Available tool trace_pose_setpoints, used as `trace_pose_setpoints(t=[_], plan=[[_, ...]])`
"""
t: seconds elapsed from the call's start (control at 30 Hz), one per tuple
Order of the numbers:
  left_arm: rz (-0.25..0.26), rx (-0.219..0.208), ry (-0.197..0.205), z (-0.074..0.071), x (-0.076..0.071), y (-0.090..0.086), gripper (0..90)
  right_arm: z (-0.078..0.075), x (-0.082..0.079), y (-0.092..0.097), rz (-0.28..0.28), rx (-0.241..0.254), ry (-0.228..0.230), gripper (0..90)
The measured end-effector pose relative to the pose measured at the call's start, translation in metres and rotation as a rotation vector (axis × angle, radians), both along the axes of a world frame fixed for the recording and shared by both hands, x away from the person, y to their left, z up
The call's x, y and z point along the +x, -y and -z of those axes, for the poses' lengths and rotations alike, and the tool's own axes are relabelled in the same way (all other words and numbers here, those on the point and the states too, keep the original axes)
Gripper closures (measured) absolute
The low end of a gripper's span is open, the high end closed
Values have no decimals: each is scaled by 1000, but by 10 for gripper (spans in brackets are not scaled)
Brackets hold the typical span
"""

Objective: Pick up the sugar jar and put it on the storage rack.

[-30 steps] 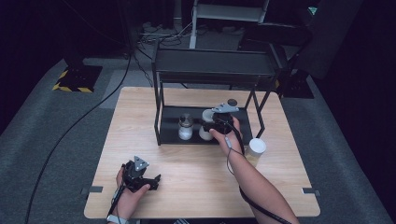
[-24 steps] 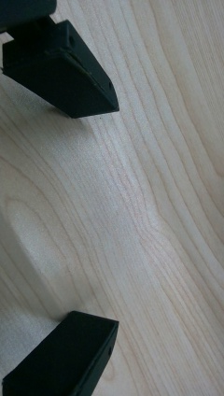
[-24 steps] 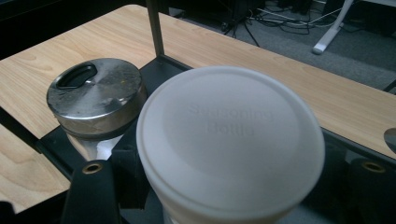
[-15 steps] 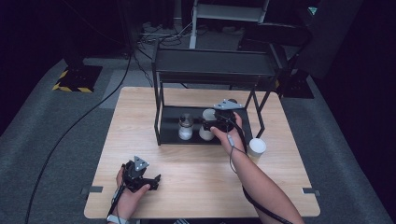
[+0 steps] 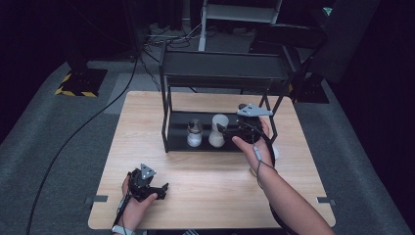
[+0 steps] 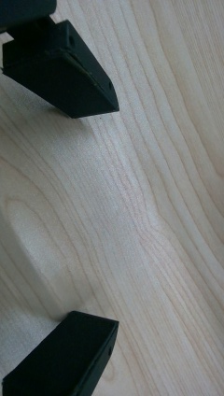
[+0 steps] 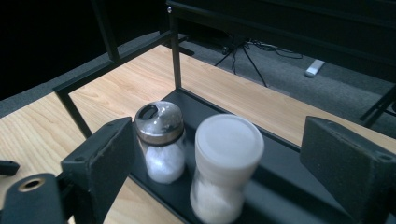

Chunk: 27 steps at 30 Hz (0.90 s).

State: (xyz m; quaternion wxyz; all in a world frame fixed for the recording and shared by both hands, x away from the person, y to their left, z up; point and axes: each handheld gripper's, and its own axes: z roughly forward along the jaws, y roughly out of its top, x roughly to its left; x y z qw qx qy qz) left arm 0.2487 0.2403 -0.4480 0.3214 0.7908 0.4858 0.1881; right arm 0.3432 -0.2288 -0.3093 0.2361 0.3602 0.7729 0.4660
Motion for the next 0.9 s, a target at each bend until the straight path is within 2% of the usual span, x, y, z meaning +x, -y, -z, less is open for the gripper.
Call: trace_pose_setpoints(t=[0.37,0.9], plan=[[0,0,0,0,0,0,5,-17,-33,30,5,12,10,81],[0,1,0,0,0,0,5,-21,-72,67,33,23,20,61]])
